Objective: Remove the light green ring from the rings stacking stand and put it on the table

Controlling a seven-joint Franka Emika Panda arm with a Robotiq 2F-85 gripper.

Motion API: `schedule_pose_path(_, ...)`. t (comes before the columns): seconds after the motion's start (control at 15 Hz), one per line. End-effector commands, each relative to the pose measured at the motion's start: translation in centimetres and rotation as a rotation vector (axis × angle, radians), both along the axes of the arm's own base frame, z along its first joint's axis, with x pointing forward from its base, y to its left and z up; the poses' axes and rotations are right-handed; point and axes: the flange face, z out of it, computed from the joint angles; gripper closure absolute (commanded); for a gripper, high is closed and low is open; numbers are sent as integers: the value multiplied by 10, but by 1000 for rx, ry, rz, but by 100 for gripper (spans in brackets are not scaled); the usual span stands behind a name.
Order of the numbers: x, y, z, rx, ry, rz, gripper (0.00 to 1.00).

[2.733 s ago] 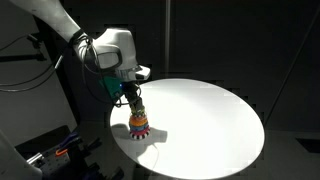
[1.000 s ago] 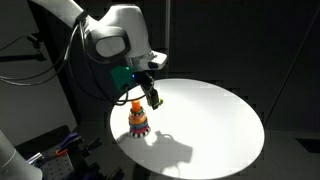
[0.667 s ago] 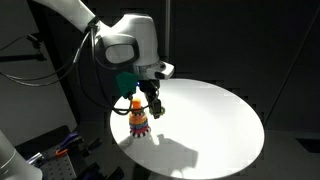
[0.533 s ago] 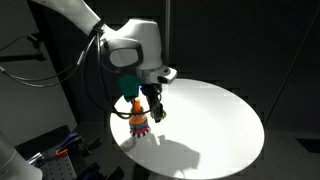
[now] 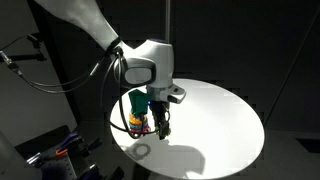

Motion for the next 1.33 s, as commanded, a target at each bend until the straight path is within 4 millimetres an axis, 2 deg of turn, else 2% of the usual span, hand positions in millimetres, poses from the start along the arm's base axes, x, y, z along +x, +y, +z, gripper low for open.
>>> schedule_pose_path(0.0, 12, -21, -18, 19, 17, -20, 55)
schedule_pose_path(0.33, 20, -34, -37, 13, 15, -28, 55)
schedule_pose_path(0.87, 21, -30, -72, -10, 18, -25, 55)
schedule_pose_path(1.27, 24, -28, -83, -31, -5, -25, 55)
